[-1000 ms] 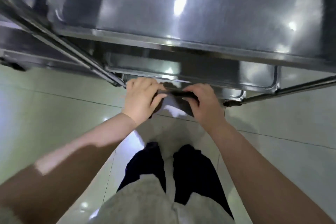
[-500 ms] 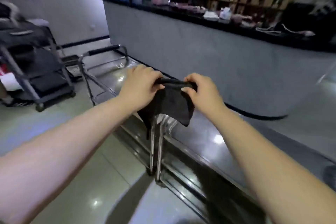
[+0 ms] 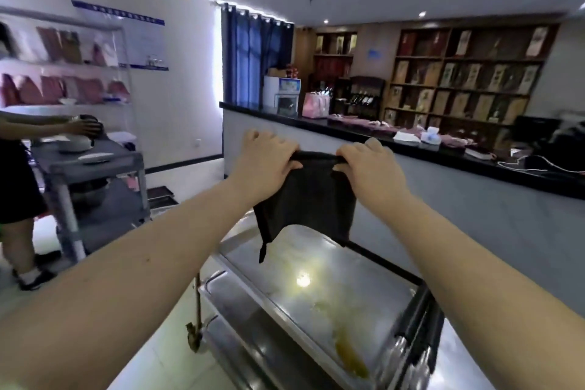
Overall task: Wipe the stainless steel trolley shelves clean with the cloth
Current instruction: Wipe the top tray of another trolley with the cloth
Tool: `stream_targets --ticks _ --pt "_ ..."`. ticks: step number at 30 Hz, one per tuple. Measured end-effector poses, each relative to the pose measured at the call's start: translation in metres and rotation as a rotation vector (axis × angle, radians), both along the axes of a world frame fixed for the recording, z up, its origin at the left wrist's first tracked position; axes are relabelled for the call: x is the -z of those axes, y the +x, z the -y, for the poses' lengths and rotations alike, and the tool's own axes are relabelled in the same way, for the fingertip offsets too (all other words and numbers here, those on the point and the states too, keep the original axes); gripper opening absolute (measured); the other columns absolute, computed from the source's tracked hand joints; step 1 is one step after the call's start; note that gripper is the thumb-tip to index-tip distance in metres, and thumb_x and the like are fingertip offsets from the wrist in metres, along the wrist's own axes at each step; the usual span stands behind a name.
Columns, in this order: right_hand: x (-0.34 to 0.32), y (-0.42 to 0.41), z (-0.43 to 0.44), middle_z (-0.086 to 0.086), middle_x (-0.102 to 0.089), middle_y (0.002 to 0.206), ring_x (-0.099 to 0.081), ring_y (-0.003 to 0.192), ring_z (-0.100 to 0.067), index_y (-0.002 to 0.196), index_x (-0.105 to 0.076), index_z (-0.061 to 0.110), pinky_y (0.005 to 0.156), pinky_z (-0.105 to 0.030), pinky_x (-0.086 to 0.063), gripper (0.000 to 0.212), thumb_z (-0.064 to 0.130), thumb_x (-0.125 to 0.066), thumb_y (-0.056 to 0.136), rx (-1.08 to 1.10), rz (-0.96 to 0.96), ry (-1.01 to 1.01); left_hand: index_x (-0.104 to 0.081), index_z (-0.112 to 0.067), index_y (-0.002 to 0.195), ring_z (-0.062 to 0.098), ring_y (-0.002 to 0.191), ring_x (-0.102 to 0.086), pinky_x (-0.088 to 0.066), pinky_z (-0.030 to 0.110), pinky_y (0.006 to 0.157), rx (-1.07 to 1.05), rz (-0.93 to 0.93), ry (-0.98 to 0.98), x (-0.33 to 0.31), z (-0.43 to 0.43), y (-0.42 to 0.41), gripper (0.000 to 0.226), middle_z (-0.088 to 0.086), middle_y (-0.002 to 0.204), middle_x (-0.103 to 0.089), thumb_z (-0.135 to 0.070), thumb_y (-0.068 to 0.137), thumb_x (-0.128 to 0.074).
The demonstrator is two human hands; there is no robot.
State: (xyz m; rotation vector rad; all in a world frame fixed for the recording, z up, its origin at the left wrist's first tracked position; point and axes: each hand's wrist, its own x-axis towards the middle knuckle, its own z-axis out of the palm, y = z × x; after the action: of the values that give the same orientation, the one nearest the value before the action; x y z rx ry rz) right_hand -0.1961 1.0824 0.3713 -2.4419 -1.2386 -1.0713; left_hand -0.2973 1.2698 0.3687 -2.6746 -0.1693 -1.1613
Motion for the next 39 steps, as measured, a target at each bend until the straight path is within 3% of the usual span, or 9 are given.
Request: stream_targets --ticks 4,9,13,17,22,24,29,34,39 --pt "-0.009 0.044 -0.066 -0.002 -0.065 0.108 -0.048 0.102 -0.026 0.112 -0.062 0.019 0.084 -0.038 -0.038 0.024 0.035 -0.051 0.099 0.014 0.041 0.097 -0.061 -0.021 0.108 0.027 0.105 -0.054 -0.033 0.043 0.094 -0.016 0.025 0.099 -0.013 -0.062 0.045 0.025 0.002 0.105 -0.065 -0.040 0.098 -0.049" --pt "0.006 0.117 -0.127 0.002 -0.063 0.098 -0.049 0.094 -0.023 0.107 -0.063 0.020 0.081 -0.038 -0.042 0.021 0.035 -0.050 0.098 0.034 0.143 0.081 -0.064 -0.017 0.088 0.027 0.080 -0.058 -0.044 0.040 0.079 -0.038 0.132 0.300 0.002 -0.125 0.110 0.021 0.002 0.081 -0.064 -0.034 0.089 -0.053" --pt "0.023 0.173 -0.168 -0.002 -0.063 0.086 -0.054 0.082 -0.027 0.090 -0.067 0.016 0.069 -0.040 -0.049 0.009 0.025 -0.069 0.087 0.000 0.180 0.116 -0.064 -0.018 0.088 0.025 0.077 -0.058 -0.039 0.040 0.080 -0.048 0.120 0.341 0.020 -0.165 0.163 0.030 0.000 0.079 -0.064 -0.036 0.095 -0.041" --pt "0.051 0.225 -0.204 -0.003 -0.065 0.083 -0.057 0.080 -0.031 0.086 -0.070 0.015 0.067 -0.041 -0.049 0.009 0.021 -0.076 0.082 -0.005 0.123 0.101 -0.062 -0.018 0.088 0.024 0.076 -0.056 -0.040 0.040 0.081 -0.015 0.041 0.366 0.045 -0.205 0.216 0.025 -0.001 0.078 -0.061 -0.036 0.097 -0.047" --pt "0.090 0.278 -0.230 0.000 -0.067 0.082 -0.056 0.079 -0.028 0.087 -0.071 0.015 0.069 -0.040 -0.049 0.019 0.029 -0.059 0.090 -0.019 0.079 0.168 -0.059 -0.017 0.087 0.024 0.074 -0.053 -0.036 0.041 0.083 0.093 0.107 0.378 0.087 -0.249 0.291 0.030 -0.001 0.074 -0.057 -0.034 0.101 -0.039" --pt "0.109 0.295 -0.238 0.000 -0.067 0.083 -0.056 0.079 -0.028 0.088 -0.071 0.014 0.071 -0.039 -0.049 0.028 0.031 -0.050 0.090 -0.011 0.057 0.217 -0.060 -0.017 0.088 0.023 0.074 -0.054 -0.037 0.040 0.082 0.169 0.135 0.362 0.106 -0.263 0.322 0.027 -0.001 0.074 -0.057 -0.034 0.101 -0.043" --pt "0.175 0.324 -0.249 -0.002 -0.067 0.081 -0.057 0.076 -0.030 0.087 -0.072 0.011 0.075 -0.034 -0.042 0.025 0.025 -0.052 0.091 0.147 -0.044 0.353 -0.065 -0.019 0.085 0.023 0.074 -0.056 -0.035 0.038 0.083 0.404 0.138 0.244 0.164 -0.284 0.400 0.021 -0.003 0.072 -0.059 -0.037 0.094 -0.059" --pt "0.246 0.302 -0.245 -0.005 -0.067 0.084 -0.045 0.085 -0.018 0.092 -0.072 0.008 0.078 -0.027 -0.039 0.025 0.021 -0.051 0.089 0.388 -0.188 0.484 -0.069 -0.018 0.088 0.025 0.074 -0.059 -0.035 0.039 0.080 0.720 0.022 -0.012 0.233 -0.271 0.429 0.024 -0.003 0.076 -0.064 -0.037 0.094 -0.054" --pt "0.311 0.247 -0.226 -0.003 -0.060 0.098 -0.048 0.094 -0.015 0.099 -0.069 0.008 0.089 -0.020 -0.037 0.018 0.012 -0.055 0.088 0.621 -0.547 0.605 -0.069 -0.018 0.093 0.027 0.082 -0.060 -0.035 0.041 0.084 0.964 -0.276 -0.160 0.302 -0.244 0.410 0.029 -0.002 0.084 -0.068 -0.037 0.097 -0.048"
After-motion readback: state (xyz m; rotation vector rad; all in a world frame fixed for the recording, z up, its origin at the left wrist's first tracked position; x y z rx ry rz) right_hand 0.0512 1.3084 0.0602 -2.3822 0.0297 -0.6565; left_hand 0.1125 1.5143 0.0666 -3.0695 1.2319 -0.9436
